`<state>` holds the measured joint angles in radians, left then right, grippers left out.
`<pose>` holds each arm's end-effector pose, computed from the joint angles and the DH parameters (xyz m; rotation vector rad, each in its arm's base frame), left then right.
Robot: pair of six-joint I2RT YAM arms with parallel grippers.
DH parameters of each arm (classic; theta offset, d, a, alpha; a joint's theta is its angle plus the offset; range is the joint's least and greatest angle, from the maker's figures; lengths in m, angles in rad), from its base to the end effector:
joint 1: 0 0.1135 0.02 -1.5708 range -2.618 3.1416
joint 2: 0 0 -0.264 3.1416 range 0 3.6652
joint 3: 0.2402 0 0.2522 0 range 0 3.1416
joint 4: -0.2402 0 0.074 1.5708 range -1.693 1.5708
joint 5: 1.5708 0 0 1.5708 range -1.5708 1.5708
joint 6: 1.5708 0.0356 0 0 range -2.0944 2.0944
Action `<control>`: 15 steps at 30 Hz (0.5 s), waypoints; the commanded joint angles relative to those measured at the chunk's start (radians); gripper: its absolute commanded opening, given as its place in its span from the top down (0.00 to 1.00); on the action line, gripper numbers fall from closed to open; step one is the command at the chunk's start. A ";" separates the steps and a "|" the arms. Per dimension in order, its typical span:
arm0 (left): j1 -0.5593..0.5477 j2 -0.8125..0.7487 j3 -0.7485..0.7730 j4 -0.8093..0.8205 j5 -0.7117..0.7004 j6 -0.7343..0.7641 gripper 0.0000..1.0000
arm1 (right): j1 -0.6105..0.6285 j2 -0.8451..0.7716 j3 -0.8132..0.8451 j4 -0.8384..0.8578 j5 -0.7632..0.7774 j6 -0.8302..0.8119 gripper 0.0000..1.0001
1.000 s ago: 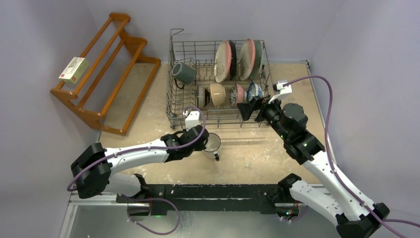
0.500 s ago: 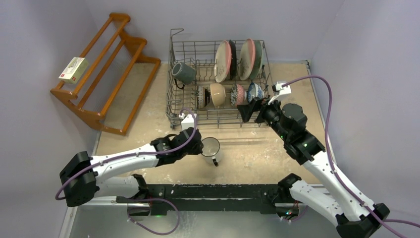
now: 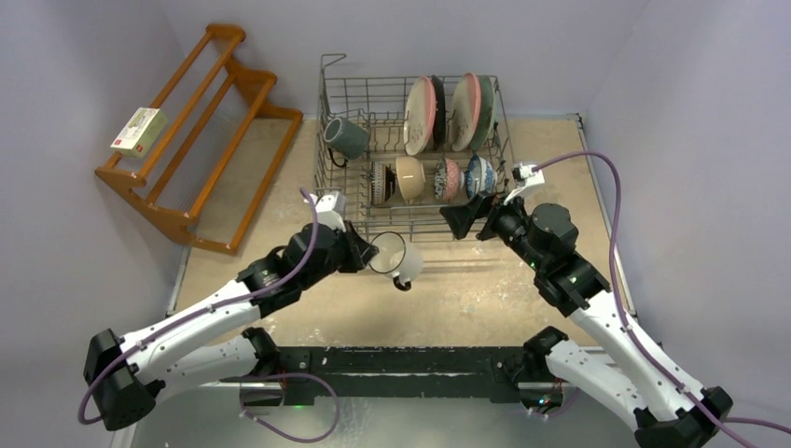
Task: Load the mixed dishes into the dish rack
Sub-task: Pick up the cup at the center of the board, then turn the cup upside down in the dish rack.
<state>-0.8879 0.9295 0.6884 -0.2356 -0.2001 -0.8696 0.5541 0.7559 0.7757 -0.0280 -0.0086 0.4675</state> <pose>0.1386 -0.1592 0.2749 -0.1120 2.1549 -0.8720 0.1539 0.0956 0.3585 -0.0778 1.6355 0.8001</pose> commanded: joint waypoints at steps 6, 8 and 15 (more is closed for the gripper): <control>0.107 -0.136 0.024 0.275 0.144 0.066 1.00 | -0.002 -0.050 -0.063 0.220 -0.171 0.152 0.01; 0.113 -0.147 0.034 0.299 0.145 0.077 1.00 | -0.002 -0.042 -0.084 0.269 -0.217 0.183 0.01; 0.127 -0.168 0.072 0.374 0.126 0.095 1.00 | 0.000 -0.031 -0.177 0.481 -0.332 0.327 0.01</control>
<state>-0.7727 0.7971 0.6891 -0.0731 -0.0879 -0.7753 0.5545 0.7231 0.6388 0.2687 -0.2375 0.6796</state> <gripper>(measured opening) 0.055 0.987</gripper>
